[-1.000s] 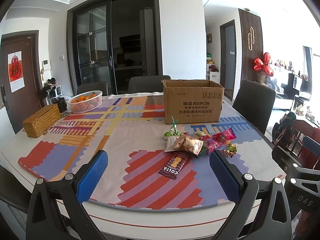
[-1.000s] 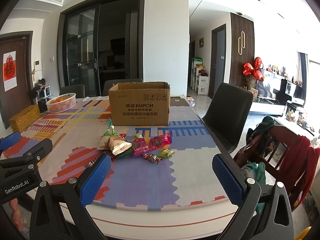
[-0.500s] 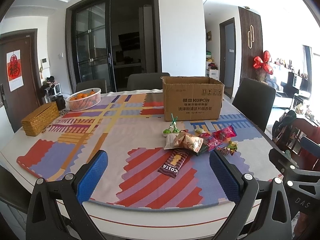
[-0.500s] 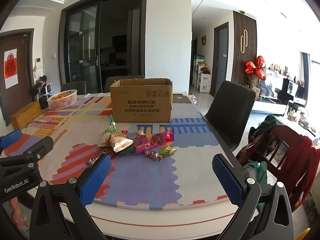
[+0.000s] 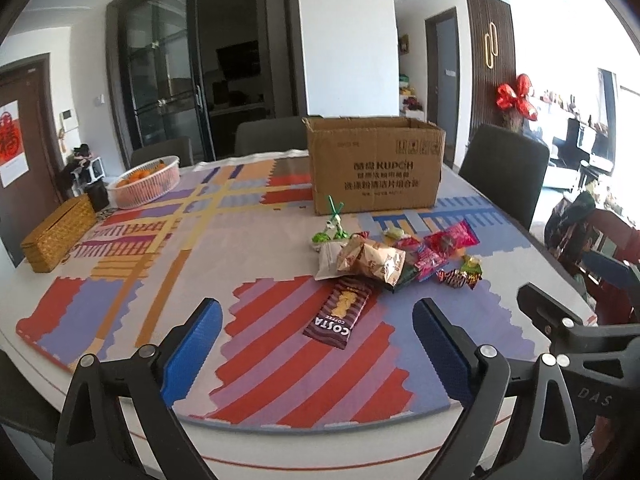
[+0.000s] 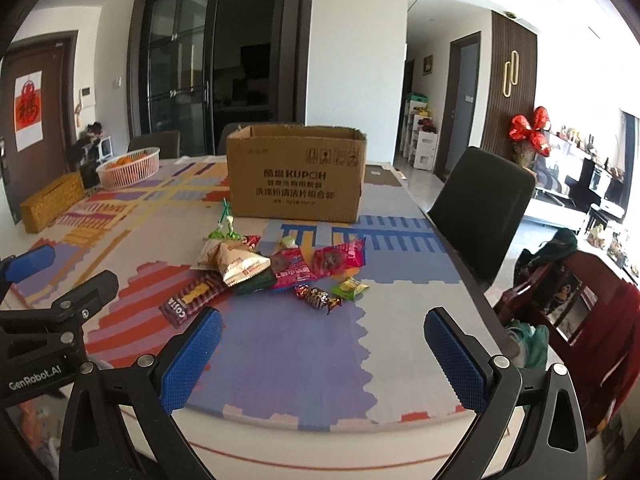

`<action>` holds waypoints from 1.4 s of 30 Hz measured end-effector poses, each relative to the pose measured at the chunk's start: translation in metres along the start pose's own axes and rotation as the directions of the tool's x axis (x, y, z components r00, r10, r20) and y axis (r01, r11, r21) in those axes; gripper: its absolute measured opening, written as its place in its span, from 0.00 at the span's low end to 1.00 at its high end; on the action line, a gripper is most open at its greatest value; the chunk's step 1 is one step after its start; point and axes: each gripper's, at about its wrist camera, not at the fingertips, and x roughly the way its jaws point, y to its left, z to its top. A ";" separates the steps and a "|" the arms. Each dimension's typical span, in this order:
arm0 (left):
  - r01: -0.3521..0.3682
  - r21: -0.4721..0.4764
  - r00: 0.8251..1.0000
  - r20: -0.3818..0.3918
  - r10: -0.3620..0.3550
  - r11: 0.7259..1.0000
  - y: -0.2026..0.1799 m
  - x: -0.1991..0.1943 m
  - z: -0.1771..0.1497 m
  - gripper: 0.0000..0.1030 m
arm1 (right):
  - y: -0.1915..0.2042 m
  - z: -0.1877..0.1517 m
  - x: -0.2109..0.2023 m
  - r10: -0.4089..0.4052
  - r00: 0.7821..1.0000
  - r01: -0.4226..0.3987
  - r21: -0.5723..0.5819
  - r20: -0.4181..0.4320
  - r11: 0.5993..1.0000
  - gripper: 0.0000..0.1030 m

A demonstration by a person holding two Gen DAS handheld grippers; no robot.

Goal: Organize snacks
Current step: 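Grasp the COSTA coffee packet with left tool while right tool grasps gold-wrapped candy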

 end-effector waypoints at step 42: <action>0.142 0.090 0.952 -0.286 -0.111 0.986 -0.024 0.166 0.002 0.69 | 0.003 0.002 0.167 0.133 0.958 -0.154 -0.062 -0.254 0.986 0.62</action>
